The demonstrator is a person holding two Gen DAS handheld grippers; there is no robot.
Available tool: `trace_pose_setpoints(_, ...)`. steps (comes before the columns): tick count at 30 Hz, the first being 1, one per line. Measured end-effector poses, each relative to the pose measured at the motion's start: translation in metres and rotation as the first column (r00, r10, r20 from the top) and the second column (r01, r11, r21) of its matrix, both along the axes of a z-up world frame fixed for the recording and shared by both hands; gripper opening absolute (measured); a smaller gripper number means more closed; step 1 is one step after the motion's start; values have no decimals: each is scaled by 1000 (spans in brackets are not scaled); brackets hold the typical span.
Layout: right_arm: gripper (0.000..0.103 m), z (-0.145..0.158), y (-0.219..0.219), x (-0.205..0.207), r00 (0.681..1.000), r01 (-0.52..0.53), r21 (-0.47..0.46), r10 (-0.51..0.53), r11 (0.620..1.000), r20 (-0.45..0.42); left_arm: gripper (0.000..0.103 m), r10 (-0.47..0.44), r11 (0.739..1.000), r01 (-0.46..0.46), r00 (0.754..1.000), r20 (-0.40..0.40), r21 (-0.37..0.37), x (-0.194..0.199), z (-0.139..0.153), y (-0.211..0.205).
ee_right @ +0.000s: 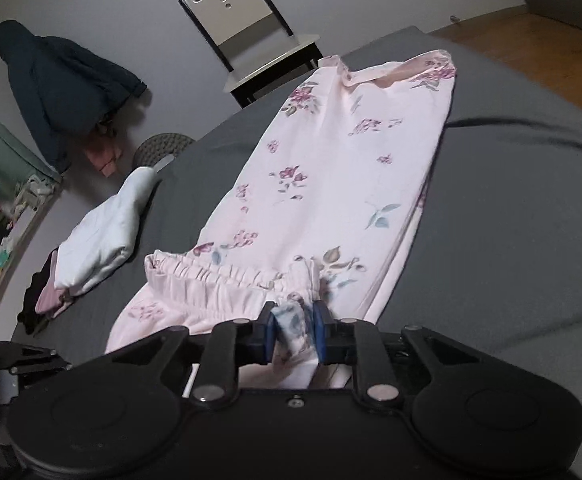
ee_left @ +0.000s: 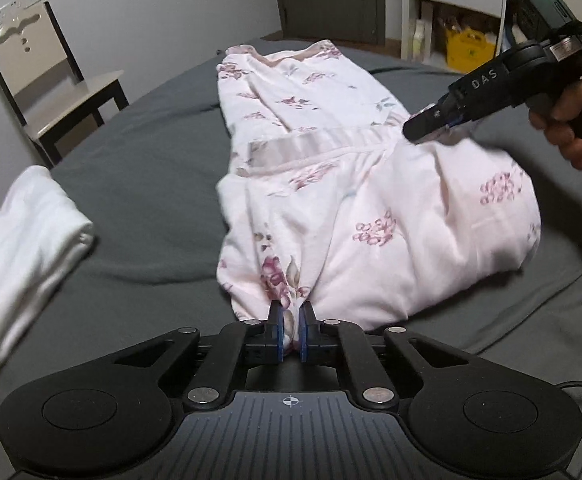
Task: Fold clothes
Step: 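Release the waistband with the left gripper and lift the folded bundle with the right gripper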
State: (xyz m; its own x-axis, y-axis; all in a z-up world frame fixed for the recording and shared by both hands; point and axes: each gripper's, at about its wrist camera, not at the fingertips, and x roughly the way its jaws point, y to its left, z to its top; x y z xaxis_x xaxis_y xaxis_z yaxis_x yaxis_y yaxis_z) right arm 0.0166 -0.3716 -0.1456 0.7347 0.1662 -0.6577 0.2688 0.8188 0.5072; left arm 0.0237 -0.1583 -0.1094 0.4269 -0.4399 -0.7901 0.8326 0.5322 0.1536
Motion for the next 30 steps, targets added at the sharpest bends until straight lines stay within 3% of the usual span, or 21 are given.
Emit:
trace_pose_setpoints(3,20,-7,4,6,999,2,-22,-3,1000,-37,7,-12,999,12,1000,-13,33,4,-4,-1)
trace_pose_setpoints(6,37,0,8,4,999,-6,-58,4,998,-33,8,9,1000,-9,1000,-28,13,5,-4,-1)
trace_pose_setpoints(8,54,13,11,-6,1000,5,-125,-6,992,-8,15,21,1000,-21,1000,-13,13,4,-3,0)
trace_pose_setpoints(11,54,40,23,-26,998,2,-260,14,966,60,28,7,1000,-8,998,59,25,-5,2,5)
trace_pose_setpoints(14,59,66,54,-47,981,-79,-392,141,917,133,58,-64,997,57,982,176,45,-21,9,11)
trace_pose_setpoints(15,62,71,70,-51,972,-121,-448,197,886,125,81,-93,995,83,971,220,54,-27,11,13)
trace_pose_setpoints(16,66,73,88,-54,964,-168,-509,249,844,95,94,-122,992,108,956,268,65,-34,13,15)
trace_pose_setpoints(18,67,72,124,-57,946,-252,-622,324,742,4,95,-189,982,166,914,358,93,-48,15,17)
trace_pose_setpoints(20,67,63,162,-58,924,-329,-728,366,601,-115,95,-287,955,224,860,423,193,-59,12,14)
trace_pose_setpoints(23,69,43,206,-59,875,-432,-812,398,391,-275,95,-464,874,274,717,520,402,-74,0,2)
trace_pose_setpoints(25,81,25,229,-64,841,-481,-841,401,248,-363,95,-571,806,299,617,541,510,-82,-9,-4)
trace_pose_setpoints(27,83,7,246,-67,823,-494,-863,381,110,-422,95,-640,755,317,548,539,574,-87,-14,-9)
trace_pose_setpoints(30,85,-20,260,-65,822,-486,-872,313,-52,-476,95,-713,687,325,472,518,650,-90,-26,-15)
